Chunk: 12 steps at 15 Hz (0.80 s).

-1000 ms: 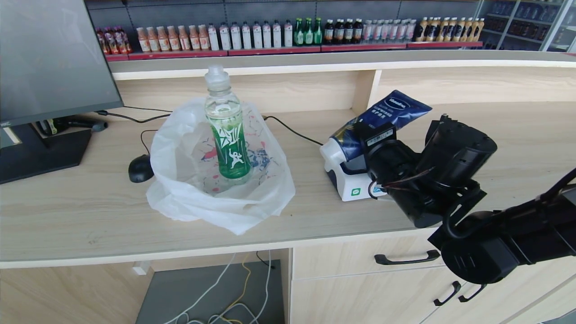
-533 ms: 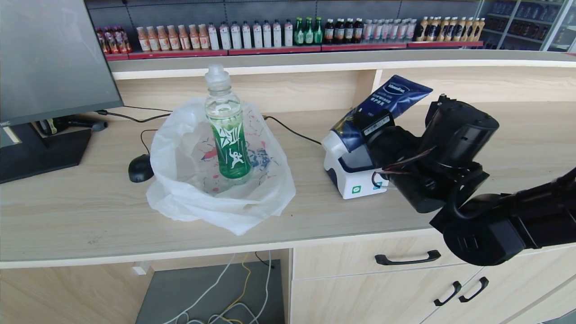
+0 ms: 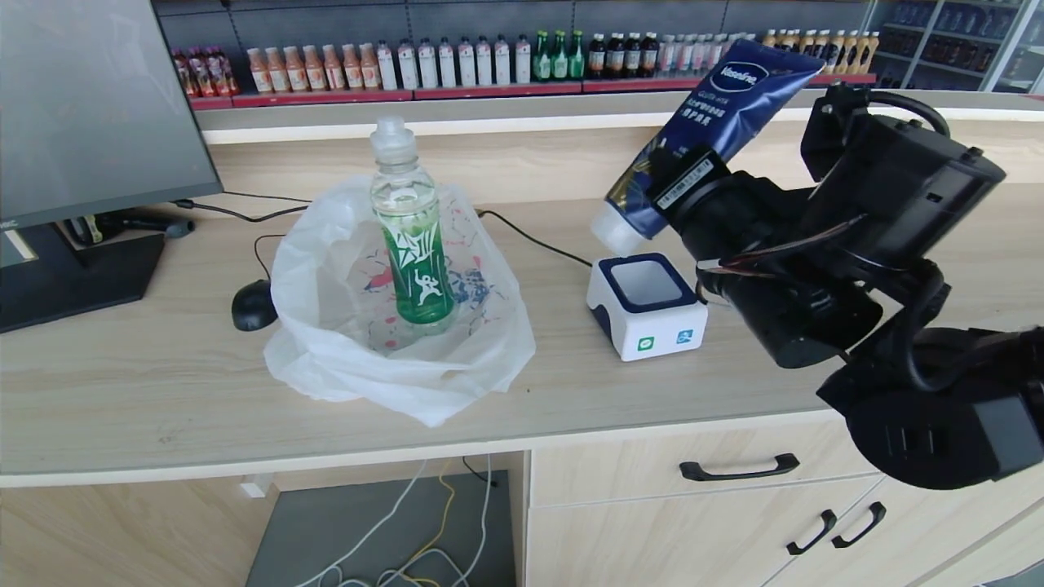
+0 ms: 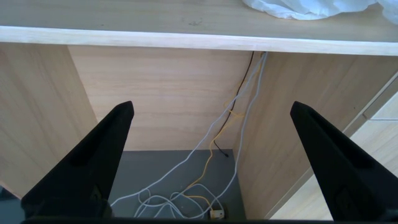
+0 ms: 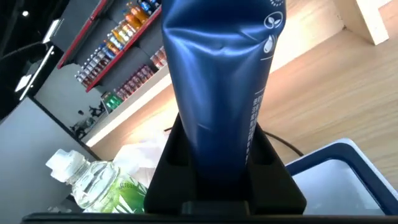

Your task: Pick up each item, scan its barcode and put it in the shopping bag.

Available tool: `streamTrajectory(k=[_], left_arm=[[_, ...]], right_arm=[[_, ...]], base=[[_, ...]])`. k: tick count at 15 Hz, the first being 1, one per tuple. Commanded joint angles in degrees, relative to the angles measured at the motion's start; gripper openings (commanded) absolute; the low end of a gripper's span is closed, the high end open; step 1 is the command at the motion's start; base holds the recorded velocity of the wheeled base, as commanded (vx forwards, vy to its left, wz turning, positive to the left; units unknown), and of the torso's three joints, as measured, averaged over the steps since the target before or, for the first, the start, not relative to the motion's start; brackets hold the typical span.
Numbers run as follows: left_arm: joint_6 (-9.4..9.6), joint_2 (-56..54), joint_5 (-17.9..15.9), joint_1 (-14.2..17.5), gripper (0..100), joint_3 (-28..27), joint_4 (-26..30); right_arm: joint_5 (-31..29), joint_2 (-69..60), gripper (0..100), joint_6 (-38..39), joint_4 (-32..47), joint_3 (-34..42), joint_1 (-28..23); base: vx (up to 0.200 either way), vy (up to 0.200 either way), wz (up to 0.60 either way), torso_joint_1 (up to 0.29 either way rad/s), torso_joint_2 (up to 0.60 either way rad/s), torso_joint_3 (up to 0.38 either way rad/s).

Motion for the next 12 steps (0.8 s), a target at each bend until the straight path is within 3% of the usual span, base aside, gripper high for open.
streamTrajectory(k=[1, 5, 6, 8, 12], left_arm=[[-0.02, -0.02, 0.0, -0.04, 100, 0.0, 0.0], [-0.02, -0.02, 0.0, -0.04, 100, 0.0, 0.0], [-0.02, -0.02, 0.0, 0.05, 100, 0.0, 0.0], [0.16, -0.02, 0.0, 0.05, 100, 0.0, 0.0], [0.25, -0.02, 0.0, 0.05, 100, 0.0, 0.0]], right_arm=[[-0.04, -5.37, 0, -6.03, -0.2, 3.59, 3.61], [6.38, -6.08, 0, -21.59, -8.19, 7.02, 3.88], [10.69, -6.08, 0, -26.86, -12.06, 10.27, 3.7], [17.72, -5.2, 0, -31.79, -16.63, 14.93, 3.7], [24.75, -1.77, 0, -35.21, -22.78, 17.92, -0.17]], base=[[0.0, 0.0, 0.0, 0.0, 0.0, 0.0], [0.0, 0.0, 0.0, 0.0, 0.0, 0.0], [0.0, 0.0, 0.0, 0.0, 0.0, 0.0], [0.0, 0.0, 0.0, 0.0, 0.0, 0.0], [0.0, 0.0, 0.0, 0.0, 0.0, 0.0]])
